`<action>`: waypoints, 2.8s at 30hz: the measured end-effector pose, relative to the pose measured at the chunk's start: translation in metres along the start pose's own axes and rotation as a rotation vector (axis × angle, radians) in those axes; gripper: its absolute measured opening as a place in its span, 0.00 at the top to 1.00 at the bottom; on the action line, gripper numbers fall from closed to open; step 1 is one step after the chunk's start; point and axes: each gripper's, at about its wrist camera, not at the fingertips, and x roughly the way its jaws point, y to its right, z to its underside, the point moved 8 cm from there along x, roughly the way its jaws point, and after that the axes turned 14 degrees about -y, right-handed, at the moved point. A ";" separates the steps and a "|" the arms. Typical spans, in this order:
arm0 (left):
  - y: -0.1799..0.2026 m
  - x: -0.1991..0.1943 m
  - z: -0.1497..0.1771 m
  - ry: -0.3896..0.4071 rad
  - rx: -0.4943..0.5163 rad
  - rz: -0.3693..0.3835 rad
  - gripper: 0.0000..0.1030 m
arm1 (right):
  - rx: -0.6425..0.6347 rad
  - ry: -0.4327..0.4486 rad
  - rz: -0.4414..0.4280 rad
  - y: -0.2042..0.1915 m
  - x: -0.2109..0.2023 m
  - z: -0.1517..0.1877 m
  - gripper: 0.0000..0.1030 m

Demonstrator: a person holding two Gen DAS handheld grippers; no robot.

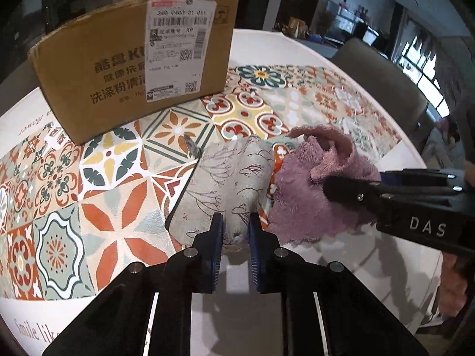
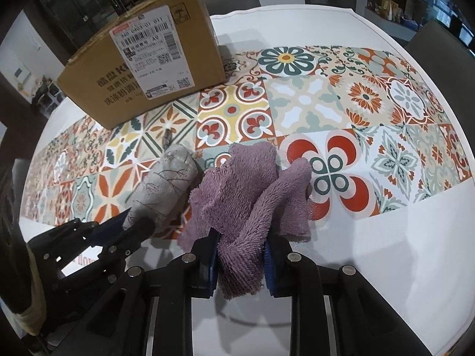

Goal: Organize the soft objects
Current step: 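Lift and carry the pouch and towel with both tools over the box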

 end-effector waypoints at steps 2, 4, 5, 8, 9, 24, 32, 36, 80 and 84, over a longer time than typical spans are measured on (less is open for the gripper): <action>0.000 -0.007 0.000 0.014 -0.016 0.007 0.83 | -0.003 0.008 -0.007 -0.002 -0.004 0.001 0.75; 0.000 -0.016 0.000 0.030 -0.031 0.014 0.83 | -0.008 0.021 -0.015 -0.005 -0.010 0.001 0.75; 0.000 -0.020 0.000 0.039 -0.037 0.015 0.83 | -0.010 0.026 -0.018 -0.007 -0.013 0.001 0.75; 0.000 -0.034 -0.001 0.071 -0.056 0.018 0.84 | -0.020 0.048 -0.028 -0.012 -0.023 0.001 0.75; 0.000 -0.038 -0.001 0.082 -0.064 0.018 0.84 | -0.027 0.058 -0.033 -0.014 -0.028 0.001 0.75; -0.014 -0.108 -0.006 0.244 -0.166 -0.011 0.86 | -0.116 0.195 -0.062 -0.050 -0.088 -0.003 0.75; -0.022 -0.145 -0.016 0.340 -0.184 -0.059 0.86 | -0.143 0.262 -0.076 -0.064 -0.113 -0.012 0.75; -0.026 -0.161 -0.022 0.383 -0.194 -0.063 0.86 | -0.156 0.296 -0.083 -0.069 -0.125 -0.018 0.75; -0.091 -0.223 -0.120 0.602 -0.252 -0.140 0.86 | -0.302 0.530 -0.123 -0.136 -0.188 -0.140 0.75; -0.097 -0.213 -0.129 0.592 -0.248 -0.148 0.86 | -0.308 0.516 -0.118 -0.137 -0.178 -0.152 0.75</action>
